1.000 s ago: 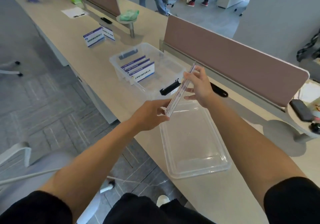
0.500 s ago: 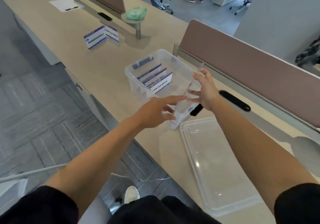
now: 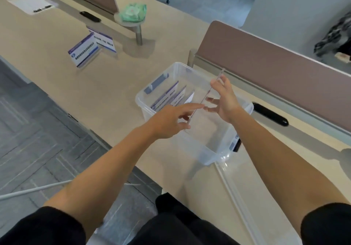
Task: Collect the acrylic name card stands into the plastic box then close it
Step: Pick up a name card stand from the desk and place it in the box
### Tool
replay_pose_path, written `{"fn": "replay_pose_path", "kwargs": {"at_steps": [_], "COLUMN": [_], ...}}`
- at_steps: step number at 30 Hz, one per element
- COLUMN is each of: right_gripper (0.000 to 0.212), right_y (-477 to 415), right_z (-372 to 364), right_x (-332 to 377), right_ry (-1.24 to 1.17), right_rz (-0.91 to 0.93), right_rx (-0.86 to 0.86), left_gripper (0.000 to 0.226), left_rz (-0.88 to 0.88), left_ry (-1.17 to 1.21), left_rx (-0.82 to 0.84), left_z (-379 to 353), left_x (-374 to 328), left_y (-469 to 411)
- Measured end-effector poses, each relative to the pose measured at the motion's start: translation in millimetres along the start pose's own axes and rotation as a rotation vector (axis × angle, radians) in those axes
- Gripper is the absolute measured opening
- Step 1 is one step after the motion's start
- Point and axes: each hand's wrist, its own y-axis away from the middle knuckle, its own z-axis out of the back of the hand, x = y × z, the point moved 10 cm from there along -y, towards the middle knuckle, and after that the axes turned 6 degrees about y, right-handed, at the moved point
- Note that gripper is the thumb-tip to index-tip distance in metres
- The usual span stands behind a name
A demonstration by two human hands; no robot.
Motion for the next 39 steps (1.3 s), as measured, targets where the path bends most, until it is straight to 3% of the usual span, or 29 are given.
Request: {"fn": "replay_pose_path", "kwargs": {"at_steps": [9,13,19,23,27,34,39], "right_gripper": [0.075,0.086,0.087,0.088,0.091,0.072,0.078], "right_y": [-92,-112,-105,-85,-79,-103,-116], "right_z": [-9,-7,-3,-7,-4,6,7], "right_x": [-6,-24,-59,-86,-106,-135,-154], "right_ry": [-0.089,-0.094,-0.133,-0.080,-0.038,0.012,-0.031], "right_rz": [0.015,-0.033,-0.128,-0.201,-0.236,-0.269,-0.263], "right_rx": [-0.042,-0.072,-0.180,-0.298,-0.383,-0.337,-0.261], "left_gripper": [0.090,0.083,0.067,0.063,0.058,0.060,0.058], "left_rz": [0.104,0.060,-0.082,0.003,-0.030,-0.030,-0.017], "left_ry": [-0.031,-0.130,-0.379,-0.377,-0.358,-0.403,-0.408], "left_rx": [0.184,0.255,0.135,0.222,0.181,0.131,0.110], "left_z": [33,55,92,88,85,85,85], "left_x": [67,102,152,178,179,183,183], "left_y": [-72,-87,-117,-133,-134,-136,-135]}}
